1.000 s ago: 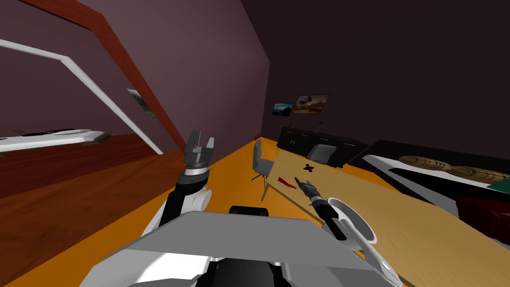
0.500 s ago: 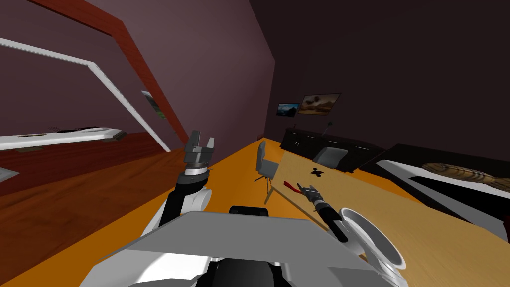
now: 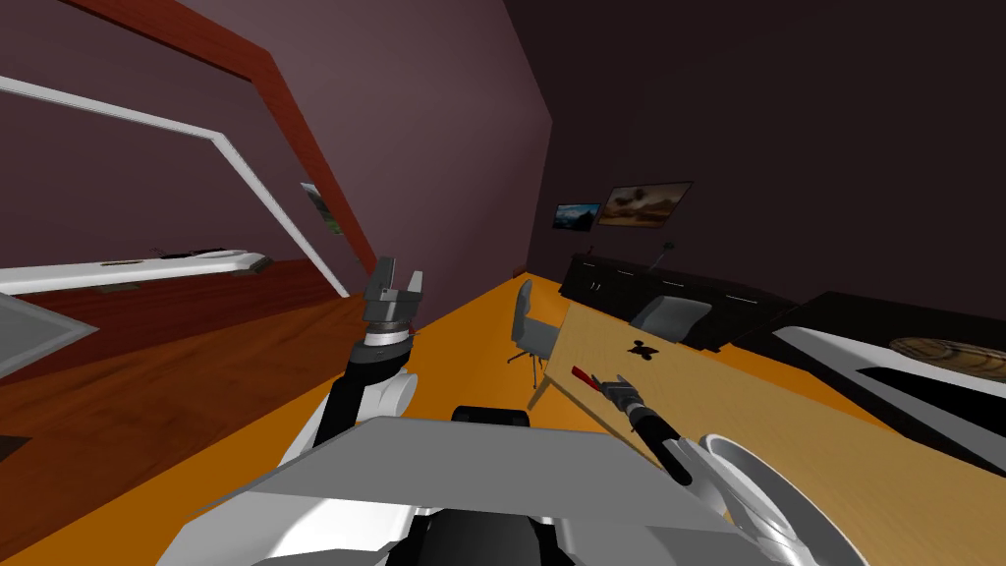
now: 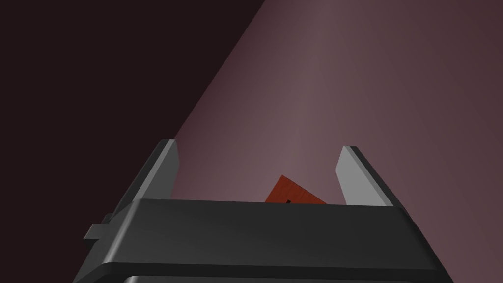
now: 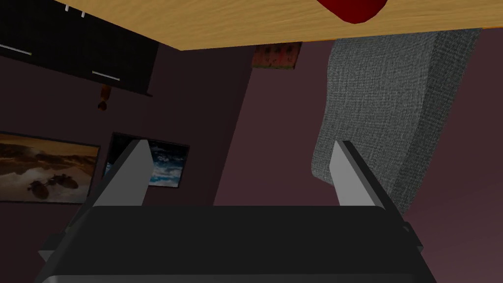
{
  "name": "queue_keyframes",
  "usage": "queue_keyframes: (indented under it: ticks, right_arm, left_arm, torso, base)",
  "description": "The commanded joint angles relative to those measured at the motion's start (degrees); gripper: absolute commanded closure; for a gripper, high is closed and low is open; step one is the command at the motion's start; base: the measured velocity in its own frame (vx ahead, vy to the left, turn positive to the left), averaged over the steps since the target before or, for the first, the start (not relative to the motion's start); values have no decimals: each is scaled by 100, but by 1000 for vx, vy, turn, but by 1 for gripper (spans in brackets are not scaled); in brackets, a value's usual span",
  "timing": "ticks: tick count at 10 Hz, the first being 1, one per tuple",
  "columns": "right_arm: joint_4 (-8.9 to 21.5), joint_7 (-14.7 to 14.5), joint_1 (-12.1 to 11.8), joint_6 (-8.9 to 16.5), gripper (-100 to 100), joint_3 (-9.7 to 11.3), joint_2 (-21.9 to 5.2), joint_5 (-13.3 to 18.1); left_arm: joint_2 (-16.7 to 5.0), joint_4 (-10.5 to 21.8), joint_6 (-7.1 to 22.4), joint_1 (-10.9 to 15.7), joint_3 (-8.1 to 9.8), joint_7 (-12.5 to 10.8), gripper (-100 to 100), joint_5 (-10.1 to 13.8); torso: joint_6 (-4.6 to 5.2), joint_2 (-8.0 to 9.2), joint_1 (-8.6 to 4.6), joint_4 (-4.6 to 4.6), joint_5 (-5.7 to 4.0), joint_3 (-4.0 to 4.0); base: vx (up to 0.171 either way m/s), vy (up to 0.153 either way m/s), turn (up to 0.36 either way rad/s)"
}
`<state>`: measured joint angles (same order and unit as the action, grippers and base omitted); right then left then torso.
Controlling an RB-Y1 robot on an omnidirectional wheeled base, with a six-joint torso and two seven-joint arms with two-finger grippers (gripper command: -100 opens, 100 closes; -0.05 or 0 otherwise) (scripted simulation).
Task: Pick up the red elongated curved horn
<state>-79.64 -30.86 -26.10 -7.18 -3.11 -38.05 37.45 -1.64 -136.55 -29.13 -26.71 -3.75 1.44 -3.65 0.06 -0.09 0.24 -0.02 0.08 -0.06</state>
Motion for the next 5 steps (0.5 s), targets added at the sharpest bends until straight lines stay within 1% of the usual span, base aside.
queue_keyframes:
  ticks: [1, 2, 3, 4, 5]
  right_arm:
    - [264, -110, 39, 112, -100, 206, -218, 103]
    - [442, -219, 85, 174, -100, 366, -365, 196]
    - [500, -219, 85, 174, -100, 366, -365, 196]
    - [731, -324, 131, 234, -100, 530, -503, 284]
    - [897, -424, 176, 291, -100, 693, -632, 367]
  left_arm:
    - [0, 0, 0, 0, 0, 0, 0, 0]
    - [0, 0, 0, 0, 0, 0, 0, 0]
    - [0, 0, 0, 0, 0, 0, 0, 0]
    - [0, 0, 0, 0, 0, 0, 0, 0]
    - [0, 0, 0, 0, 0, 0, 0, 0]
  torso:
    - [0, 0, 0, 0, 0, 0]
    - [-1, 1, -3, 1, -1, 1]
    - [-3, -3, 0, 0, 0, -1]
    - [0, 1, -6, 0, -2, 1]
    - [-1, 2, -8, 1, -2, 1]
  base:
    - [53, 56, 62]
    - [68, 71, 101]
    - [55, 49, 35]
    - [57, 43, 46]
    - [78, 55, 100]
